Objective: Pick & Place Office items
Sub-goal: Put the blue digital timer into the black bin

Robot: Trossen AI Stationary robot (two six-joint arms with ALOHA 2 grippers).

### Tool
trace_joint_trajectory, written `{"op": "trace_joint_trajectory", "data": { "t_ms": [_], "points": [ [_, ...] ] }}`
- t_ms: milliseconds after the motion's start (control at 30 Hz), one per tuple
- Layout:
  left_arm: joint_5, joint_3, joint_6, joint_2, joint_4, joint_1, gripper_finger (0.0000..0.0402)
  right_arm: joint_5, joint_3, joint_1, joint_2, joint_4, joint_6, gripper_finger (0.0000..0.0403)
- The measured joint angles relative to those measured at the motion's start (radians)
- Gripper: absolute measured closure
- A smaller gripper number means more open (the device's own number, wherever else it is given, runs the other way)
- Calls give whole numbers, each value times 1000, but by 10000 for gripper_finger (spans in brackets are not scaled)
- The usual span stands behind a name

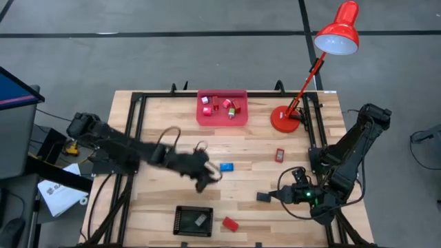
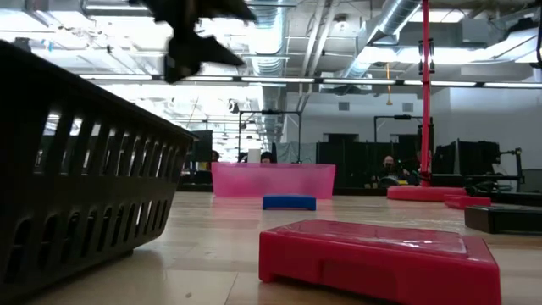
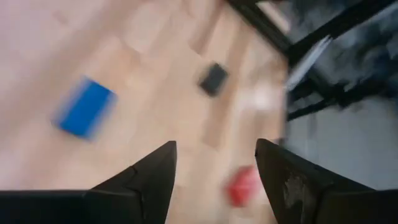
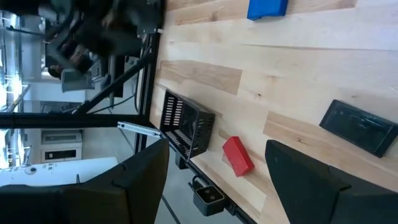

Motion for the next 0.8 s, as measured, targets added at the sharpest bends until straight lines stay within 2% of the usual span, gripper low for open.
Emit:
{"op": "trace_joint_trajectory", "data": {
  "t_ms": [167,300,400,500,800],
  "points": [
    [188,118,388,77,-137,167,172,0,0,-2,0,-8,25,143],
    [207,277,706,183,-258,177,156,0,0,-1,0,1,38,143],
    [141,366,865,263,-375,163,141,0,0,0,0,3,45,143],
    [69,389,914,328,-419,159,125,0,0,-1,0,5,49,143],
    [52,390,816,468,-348,206,90,0,0,-9,1,-5,52,143]
  ]
}}
